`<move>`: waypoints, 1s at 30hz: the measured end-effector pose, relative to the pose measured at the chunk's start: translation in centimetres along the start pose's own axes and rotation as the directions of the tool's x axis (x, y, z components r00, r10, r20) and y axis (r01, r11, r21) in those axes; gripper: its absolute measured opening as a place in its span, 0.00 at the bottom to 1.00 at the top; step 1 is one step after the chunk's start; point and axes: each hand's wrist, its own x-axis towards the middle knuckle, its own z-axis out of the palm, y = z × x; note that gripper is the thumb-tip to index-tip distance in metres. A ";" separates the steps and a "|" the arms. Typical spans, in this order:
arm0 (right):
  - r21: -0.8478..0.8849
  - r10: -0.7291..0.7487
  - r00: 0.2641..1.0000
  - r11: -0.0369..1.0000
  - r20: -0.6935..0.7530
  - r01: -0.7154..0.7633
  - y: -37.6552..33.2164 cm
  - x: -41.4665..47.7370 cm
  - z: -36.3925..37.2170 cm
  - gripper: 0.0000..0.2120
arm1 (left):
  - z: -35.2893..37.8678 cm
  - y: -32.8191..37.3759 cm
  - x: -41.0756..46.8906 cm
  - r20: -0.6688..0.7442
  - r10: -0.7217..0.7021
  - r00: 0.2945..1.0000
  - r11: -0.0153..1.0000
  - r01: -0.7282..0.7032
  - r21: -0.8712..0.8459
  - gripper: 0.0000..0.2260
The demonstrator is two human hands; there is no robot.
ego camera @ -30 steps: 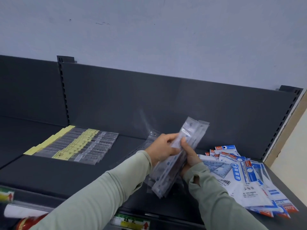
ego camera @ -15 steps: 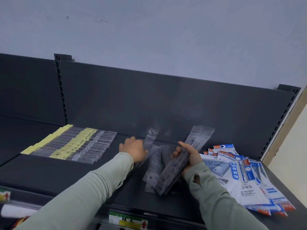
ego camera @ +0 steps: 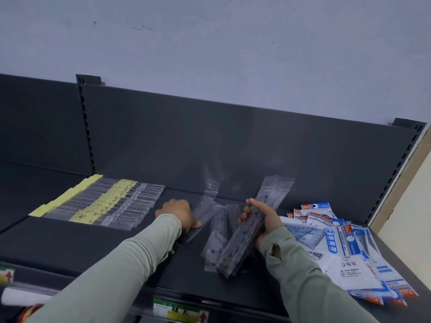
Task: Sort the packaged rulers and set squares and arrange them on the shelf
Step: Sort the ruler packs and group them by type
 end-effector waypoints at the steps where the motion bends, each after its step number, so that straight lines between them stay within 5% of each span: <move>1: 0.000 -0.001 1.000 1.000 0.000 0.001 0.0 0.0 0.1 0.05 | -0.3 -0.2 0.0 0.021 0.000 1.000 1.000 0.000 -0.021 0.27; 5: 0.000 0.006 1.000 1.000 0.009 -0.006 0.0 0.0 0.3 0.05 | -0.5 -0.8 0.2 0.089 -0.006 0.996 0.978 0.025 -0.208 0.16; 8: 0.007 0.013 1.000 1.000 0.027 -0.014 0.0 -0.1 0.4 0.05 | -0.3 -1.2 0.6 -0.021 0.003 1.000 0.926 -0.011 -0.377 0.11; 12: 0.017 0.041 0.998 0.999 0.054 -0.042 0.0 -0.3 0.7 0.06 | -0.7 -0.7 0.9 -0.193 0.041 0.980 0.734 -0.160 -0.660 0.12; 17: -0.003 0.053 0.997 0.999 0.058 -0.053 0.0 -0.3 0.8 0.07 | -3.1 0.8 -0.8 -0.170 0.217 0.961 0.493 -0.258 -0.831 0.10; 22: 0.027 0.031 0.999 0.999 0.030 -0.032 -0.1 -0.5 0.9 0.07 | -3.2 2.2 -1.8 -0.075 0.225 0.971 0.321 -0.147 -0.936 0.10; 27: -0.002 -0.009 1.000 1.000 0.025 0.009 -0.1 -0.4 0.9 0.12 | -2.8 4.3 -3.1 -0.016 0.103 0.995 0.007 -0.017 -1.000 0.07; 30: 0.012 -0.034 0.999 0.999 0.034 0.034 -0.1 -0.6 0.9 0.13 | -2.7 4.9 -3.9 0.000 0.203 0.979 0.000 0.000 -1.000 0.06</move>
